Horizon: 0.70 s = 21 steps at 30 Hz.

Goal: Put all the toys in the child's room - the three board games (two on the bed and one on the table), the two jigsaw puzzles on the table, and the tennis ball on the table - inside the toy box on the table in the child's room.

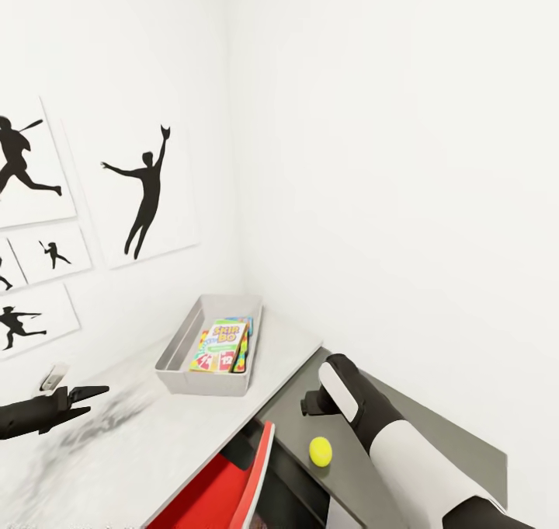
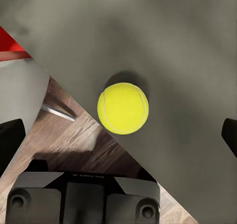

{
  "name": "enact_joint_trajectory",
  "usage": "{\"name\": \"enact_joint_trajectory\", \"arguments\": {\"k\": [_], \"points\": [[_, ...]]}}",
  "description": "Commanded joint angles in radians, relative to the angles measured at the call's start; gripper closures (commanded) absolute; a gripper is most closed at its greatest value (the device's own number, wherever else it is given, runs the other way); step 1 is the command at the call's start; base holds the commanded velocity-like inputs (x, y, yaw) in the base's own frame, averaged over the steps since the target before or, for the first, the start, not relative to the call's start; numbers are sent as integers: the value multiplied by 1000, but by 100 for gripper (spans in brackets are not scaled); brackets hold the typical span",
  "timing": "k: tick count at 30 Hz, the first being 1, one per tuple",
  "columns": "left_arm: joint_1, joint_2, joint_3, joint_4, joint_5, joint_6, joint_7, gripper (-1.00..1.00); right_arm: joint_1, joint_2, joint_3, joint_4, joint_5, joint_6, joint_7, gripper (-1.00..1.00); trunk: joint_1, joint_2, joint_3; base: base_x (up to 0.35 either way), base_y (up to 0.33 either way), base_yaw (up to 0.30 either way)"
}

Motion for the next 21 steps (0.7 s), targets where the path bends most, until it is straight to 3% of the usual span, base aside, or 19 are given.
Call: {"name": "enact_joint_trajectory", "arguments": {"k": [1, 7, 12, 21], "points": [[-1, 1, -5, 1, 8, 6, -1, -100, 0, 0, 3, -1, -11, 1, -10, -100, 0, -1, -2, 0, 0, 59], [-1, 1, -5, 1, 9, 6, -27, -100, -1, 0, 2, -1, -10, 1, -10, -100, 0, -1, -11, 0, 0, 61], [-1, 2, -5, 1, 6, 4, -114, -100, -5, 0, -1, -2, -11, 1, -10, -100, 0, -1, -19, 0, 0, 63], [-1, 3, -5, 14, 4, -20, -187, -100, -6, 1, -2, -8, -12, 1, -10, -100, 0, -1, -34, 0, 0, 63]]}}
